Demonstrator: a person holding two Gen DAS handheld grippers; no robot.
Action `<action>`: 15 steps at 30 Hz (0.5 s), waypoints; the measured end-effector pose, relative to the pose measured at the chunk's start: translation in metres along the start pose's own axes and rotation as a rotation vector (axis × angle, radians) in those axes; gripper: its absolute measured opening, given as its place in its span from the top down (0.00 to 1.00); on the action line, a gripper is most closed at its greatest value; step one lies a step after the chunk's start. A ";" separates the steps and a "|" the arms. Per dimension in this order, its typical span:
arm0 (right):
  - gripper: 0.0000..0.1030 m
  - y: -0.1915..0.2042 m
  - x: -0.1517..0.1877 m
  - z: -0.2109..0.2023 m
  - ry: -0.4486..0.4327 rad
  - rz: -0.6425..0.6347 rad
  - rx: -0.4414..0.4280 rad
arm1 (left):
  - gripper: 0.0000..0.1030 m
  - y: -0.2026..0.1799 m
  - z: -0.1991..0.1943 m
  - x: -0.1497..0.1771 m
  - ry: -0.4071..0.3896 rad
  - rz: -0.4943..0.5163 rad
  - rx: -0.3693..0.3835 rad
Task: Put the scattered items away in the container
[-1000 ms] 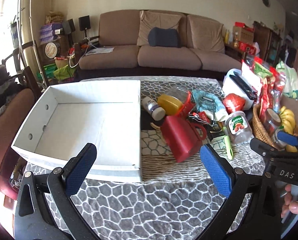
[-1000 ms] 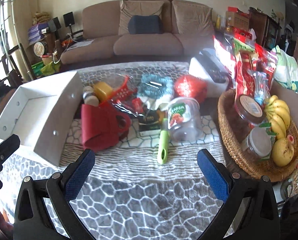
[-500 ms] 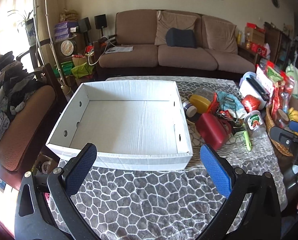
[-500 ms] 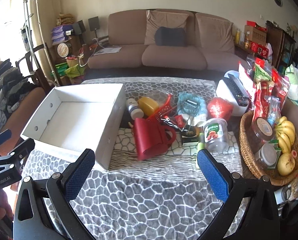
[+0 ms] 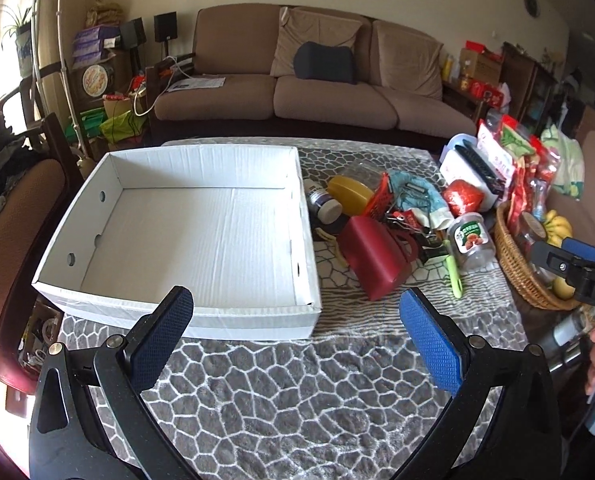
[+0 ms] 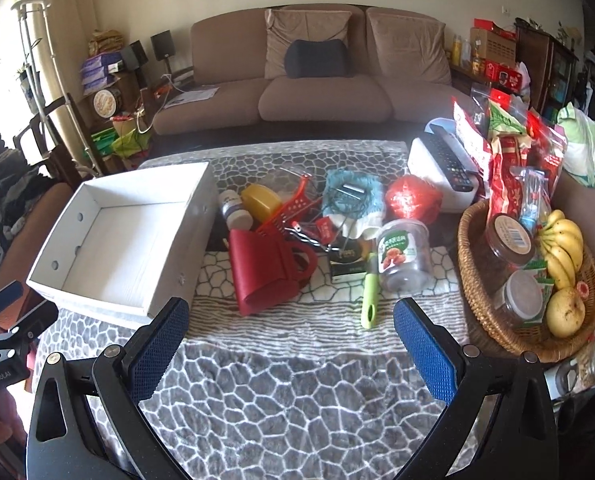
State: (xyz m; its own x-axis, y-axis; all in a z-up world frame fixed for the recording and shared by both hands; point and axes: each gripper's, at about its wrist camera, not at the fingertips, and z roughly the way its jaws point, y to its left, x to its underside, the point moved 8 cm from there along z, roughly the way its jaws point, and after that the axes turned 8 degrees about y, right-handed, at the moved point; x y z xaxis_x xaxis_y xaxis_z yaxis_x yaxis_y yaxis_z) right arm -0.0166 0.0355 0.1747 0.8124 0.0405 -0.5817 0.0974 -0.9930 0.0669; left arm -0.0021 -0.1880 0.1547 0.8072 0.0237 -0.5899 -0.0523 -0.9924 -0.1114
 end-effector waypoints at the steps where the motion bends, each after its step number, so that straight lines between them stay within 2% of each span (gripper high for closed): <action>1: 0.00 -0.008 0.001 0.001 0.001 0.000 0.010 | 0.00 -0.009 0.004 -0.002 0.003 0.002 0.017; 4: 0.00 -0.037 0.004 0.006 0.018 0.026 0.029 | 0.00 -0.038 0.021 -0.004 0.018 0.037 0.043; 9: 0.00 -0.087 0.010 0.014 0.009 0.143 -0.031 | 0.00 -0.082 0.055 0.006 0.053 0.106 0.068; 12: 0.00 -0.110 0.020 0.032 0.022 0.186 -0.023 | 0.00 -0.098 0.077 0.018 0.081 0.123 0.084; 15: 0.00 -0.120 0.032 0.057 0.043 0.210 -0.038 | 0.00 -0.103 0.093 0.024 0.078 0.108 0.068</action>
State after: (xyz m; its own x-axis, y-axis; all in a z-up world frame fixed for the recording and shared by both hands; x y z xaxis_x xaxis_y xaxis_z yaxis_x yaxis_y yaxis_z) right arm -0.0351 0.1500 0.1014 0.8406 -0.1613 -0.5171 -0.0554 -0.9752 0.2142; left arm -0.0320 -0.0739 0.0778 0.8376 -0.0952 -0.5379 -0.1791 -0.9781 -0.1058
